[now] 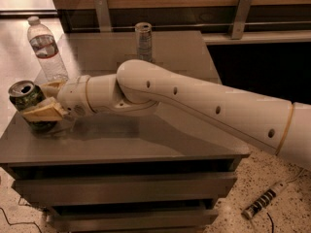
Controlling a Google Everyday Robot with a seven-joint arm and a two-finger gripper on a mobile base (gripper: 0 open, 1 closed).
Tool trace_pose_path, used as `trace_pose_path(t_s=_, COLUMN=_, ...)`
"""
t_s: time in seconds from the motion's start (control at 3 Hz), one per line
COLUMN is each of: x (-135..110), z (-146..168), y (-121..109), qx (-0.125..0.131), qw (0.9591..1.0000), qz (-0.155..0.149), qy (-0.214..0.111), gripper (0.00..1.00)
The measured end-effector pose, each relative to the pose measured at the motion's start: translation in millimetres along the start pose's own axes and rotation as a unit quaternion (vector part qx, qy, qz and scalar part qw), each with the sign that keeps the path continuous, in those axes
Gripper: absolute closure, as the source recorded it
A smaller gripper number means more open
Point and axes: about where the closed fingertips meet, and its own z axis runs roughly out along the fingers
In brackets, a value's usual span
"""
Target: Knock green can over
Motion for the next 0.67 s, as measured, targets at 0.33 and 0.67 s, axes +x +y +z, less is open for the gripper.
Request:
trace_pose_path(t_s=0.33, x=-0.7, z=1.2, y=1.2, qx=-0.001, qw=1.0000, qz=-0.001, qy=0.000, gripper=1.00)
trace_pose_path(t_s=0.67, x=-2.8, z=-7.2, y=4.5, qx=0.001, qw=0.9998, qz=-0.001, qy=0.021, gripper=1.00)
